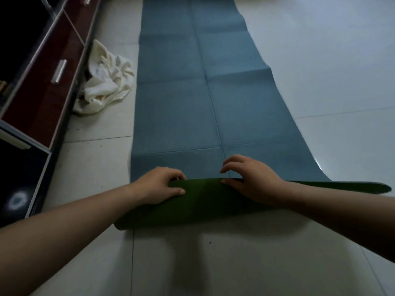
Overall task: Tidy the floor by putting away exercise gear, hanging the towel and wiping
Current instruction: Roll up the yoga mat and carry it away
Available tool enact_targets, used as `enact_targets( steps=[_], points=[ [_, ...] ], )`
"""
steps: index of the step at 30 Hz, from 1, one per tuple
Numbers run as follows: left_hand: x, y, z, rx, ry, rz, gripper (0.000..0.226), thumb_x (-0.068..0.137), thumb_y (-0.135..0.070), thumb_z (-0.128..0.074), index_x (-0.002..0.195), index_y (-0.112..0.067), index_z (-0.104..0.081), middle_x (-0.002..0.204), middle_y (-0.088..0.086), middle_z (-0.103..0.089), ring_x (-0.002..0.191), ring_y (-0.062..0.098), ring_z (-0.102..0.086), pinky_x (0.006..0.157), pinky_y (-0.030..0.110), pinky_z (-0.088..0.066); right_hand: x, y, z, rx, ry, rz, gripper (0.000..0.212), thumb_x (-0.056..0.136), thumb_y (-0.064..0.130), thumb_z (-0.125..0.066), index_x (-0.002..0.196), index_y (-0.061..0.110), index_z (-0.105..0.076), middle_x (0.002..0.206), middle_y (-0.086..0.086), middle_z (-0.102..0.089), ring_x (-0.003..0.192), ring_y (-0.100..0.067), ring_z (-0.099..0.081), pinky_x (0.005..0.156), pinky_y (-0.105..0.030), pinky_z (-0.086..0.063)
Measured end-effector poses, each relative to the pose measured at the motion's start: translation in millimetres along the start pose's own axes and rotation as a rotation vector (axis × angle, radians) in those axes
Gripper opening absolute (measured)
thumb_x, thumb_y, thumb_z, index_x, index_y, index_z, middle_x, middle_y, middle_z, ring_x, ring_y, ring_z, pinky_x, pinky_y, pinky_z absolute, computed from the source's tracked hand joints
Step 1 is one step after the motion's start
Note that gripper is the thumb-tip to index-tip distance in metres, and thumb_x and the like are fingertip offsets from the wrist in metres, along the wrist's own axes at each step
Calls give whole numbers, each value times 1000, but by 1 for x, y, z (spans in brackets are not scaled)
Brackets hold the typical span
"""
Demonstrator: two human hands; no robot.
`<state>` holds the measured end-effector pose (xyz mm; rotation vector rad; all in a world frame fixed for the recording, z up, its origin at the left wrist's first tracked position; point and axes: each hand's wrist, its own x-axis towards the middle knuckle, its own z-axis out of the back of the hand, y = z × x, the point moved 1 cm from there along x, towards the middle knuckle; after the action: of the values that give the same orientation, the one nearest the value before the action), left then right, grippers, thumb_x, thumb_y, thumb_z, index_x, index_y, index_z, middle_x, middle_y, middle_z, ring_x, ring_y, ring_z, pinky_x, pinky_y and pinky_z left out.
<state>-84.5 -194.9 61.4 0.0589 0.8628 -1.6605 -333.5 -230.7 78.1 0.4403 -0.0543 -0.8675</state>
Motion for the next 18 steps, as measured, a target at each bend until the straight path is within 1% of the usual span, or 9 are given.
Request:
enact_targets(
  steps=[3,5,7,9,10,12,14,16,18],
  points=[
    [12,12,4,9,-68,49,25,83,-40,-65,106,-32,-61,109,-8,-64,99,10,-57,89,32,-46,6,4,-6,-312,-79,147,47,75,40,-74,116,18,-63,119,-3,-63,107,-23,-61,88,-35,-50],
    [18,17,9,8,-121,75,28,82,-40,-66,109,-31,-61,112,-7,-64,100,11,-57,90,33,-47,9,1,-15,-416,-72,144,57,69,45,-77,116,15,-63,119,-6,-63,107,-26,-62,92,-41,-48],
    [22,18,14,-24,-158,96,31,81,-38,-68,111,-30,-61,114,-6,-63,102,12,-57,91,33,-46,12,-3,-23,-402,27,106,68,78,50,-66,133,12,-50,138,-10,-50,127,-30,-47,108,-48,-30],
    [25,16,14,-21,-196,83,34,83,-34,-67,115,-28,-59,118,-5,-60,107,13,-55,93,32,-45,17,-12,-30,-368,108,68,73,89,54,-48,147,14,-26,155,-6,-23,143,-27,-20,116,-43,-9],
    [25,14,13,15,-219,50,35,84,-31,-67,118,-27,-58,121,-4,-58,109,14,-53,95,33,-44,20,-15,-30,-355,138,54,74,91,55,-43,149,16,-18,157,-3,-16,145,-24,-12,117,-39,-4],
    [24,10,7,114,-272,-49,39,85,-31,-65,122,-26,-56,126,-3,-54,116,17,-50,98,37,-42,27,-19,-30,-290,173,29,73,91,55,-42,149,20,-16,158,1,-14,145,-20,-10,117,-35,-4],
    [22,7,-1,179,-281,-103,47,85,-39,-62,129,-27,-52,137,-1,-46,126,19,-42,105,40,-36,32,-24,-29,-225,173,23,72,90,55,-45,148,21,-19,157,2,-17,145,-19,-11,117,-34,-6],
    [21,6,-9,243,-200,-70,63,83,-52,-57,140,-31,-38,151,-3,-29,138,17,-26,114,46,-22,36,-27,-28,-191,177,35,72,89,55,-48,148,21,-22,156,2,-19,144,-18,-13,118,-33,-9],
    [22,7,-15,317,-89,-35,81,79,-63,-54,146,-34,-20,156,-7,-12,143,14,-11,117,48,-9,39,-28,-26,-175,167,38,73,88,56,-49,147,21,-25,156,2,-20,144,-18,-13,118,-32,-10]
  ],
)
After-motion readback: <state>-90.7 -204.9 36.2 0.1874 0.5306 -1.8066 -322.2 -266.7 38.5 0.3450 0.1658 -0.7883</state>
